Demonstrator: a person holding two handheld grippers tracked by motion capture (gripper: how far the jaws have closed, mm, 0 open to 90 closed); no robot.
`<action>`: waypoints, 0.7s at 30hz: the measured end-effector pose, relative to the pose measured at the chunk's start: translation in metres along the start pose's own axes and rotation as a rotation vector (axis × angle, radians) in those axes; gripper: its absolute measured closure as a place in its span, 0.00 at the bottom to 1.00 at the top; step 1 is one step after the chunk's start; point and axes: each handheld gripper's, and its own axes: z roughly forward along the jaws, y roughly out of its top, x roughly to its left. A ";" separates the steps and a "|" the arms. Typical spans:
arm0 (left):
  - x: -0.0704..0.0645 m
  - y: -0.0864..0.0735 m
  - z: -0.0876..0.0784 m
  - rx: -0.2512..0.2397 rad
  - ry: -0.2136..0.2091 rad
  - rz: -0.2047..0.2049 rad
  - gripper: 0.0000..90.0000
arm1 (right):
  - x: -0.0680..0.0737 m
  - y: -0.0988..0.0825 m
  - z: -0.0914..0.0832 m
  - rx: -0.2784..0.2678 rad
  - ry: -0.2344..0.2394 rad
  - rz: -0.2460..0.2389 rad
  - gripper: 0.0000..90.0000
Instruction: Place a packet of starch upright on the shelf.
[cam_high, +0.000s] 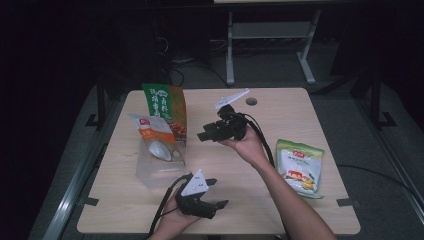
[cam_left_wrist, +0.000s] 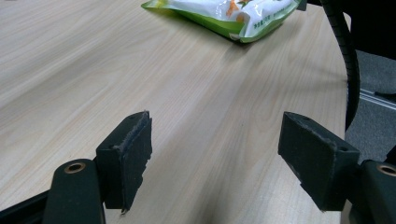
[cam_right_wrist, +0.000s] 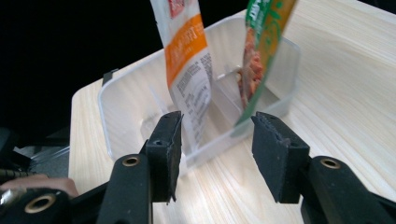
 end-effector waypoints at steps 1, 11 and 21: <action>0.000 0.000 0.000 -0.002 -0.001 -0.003 0.28 | -0.001 -0.003 -0.005 0.000 -0.008 0.006 0.57; 0.000 0.000 0.002 -0.012 -0.003 -0.005 0.28 | -0.017 -0.031 -0.033 0.013 -0.047 0.059 0.54; 0.000 0.001 0.003 -0.010 -0.004 -0.010 0.28 | -0.026 -0.058 -0.060 0.022 -0.080 0.103 0.51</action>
